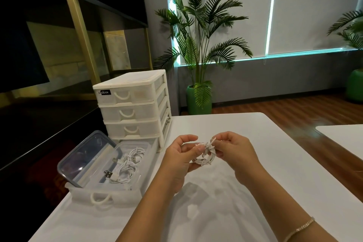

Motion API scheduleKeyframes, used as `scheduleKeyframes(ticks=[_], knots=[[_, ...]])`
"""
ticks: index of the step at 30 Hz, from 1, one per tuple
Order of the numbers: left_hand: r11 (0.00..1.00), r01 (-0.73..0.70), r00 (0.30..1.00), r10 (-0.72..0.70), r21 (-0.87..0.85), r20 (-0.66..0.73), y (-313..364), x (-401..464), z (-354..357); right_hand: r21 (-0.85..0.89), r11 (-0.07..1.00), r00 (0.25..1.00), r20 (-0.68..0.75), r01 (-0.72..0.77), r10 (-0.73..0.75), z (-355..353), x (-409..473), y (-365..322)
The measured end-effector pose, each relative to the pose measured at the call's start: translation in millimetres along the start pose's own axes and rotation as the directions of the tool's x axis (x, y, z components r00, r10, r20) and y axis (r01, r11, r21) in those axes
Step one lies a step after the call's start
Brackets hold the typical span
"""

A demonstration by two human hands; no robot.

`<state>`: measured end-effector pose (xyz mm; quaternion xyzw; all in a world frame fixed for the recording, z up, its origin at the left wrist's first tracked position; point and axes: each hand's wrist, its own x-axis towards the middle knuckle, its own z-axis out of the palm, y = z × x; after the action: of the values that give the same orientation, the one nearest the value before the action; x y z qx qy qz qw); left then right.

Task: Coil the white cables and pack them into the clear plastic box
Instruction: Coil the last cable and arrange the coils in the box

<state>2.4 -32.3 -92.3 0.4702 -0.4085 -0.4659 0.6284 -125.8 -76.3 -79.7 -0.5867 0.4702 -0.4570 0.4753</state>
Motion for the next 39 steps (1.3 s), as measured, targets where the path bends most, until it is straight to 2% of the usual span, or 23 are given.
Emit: scheduleKeyframes(ticks=[2, 6, 12, 22, 27, 39], knots=[[1.0, 0.001, 1.0, -0.001, -0.003, -0.018, 0.5, 0.8, -0.7, 0.123, 0.988, 0.995, 0.057, -0.091, 0.085, 0.7, -1.2, -1.9], [0.998, 0.006, 0.999, -0.01, -0.069, -0.053, 1.6, 1.2, -0.4, 0.179, 0.962, 0.966, 0.196, -0.206, 0.17, 1.7, -4.6, -5.3], [0.994, -0.01, 0.989, -0.007, -0.112, -0.15, -0.2, 1.3, 2.8, 0.103, 0.981, 0.947, 0.296, -0.165, 0.128, 7.2, -8.7, -1.0], [0.986, -0.012, 0.982, -0.02, -0.165, -0.19, -2.3, 0.8, 6.9, 0.131, 0.965, 0.956, 0.222, -0.226, 0.194, 7.4, -7.6, 0.8], [0.984, 0.02, 0.986, -0.049, -0.179, -0.161, -1.2, 0.2, 8.8, 0.098, 0.983, 0.978, 0.158, -0.152, 0.136, 8.2, -7.6, -0.3], [0.942, 0.015, 0.97, -0.095, -0.336, -0.225, -2.4, 0.4, 10.6, 0.212, 0.955, 0.94, 0.314, -0.206, 0.133, 13.1, -10.5, -0.1]])
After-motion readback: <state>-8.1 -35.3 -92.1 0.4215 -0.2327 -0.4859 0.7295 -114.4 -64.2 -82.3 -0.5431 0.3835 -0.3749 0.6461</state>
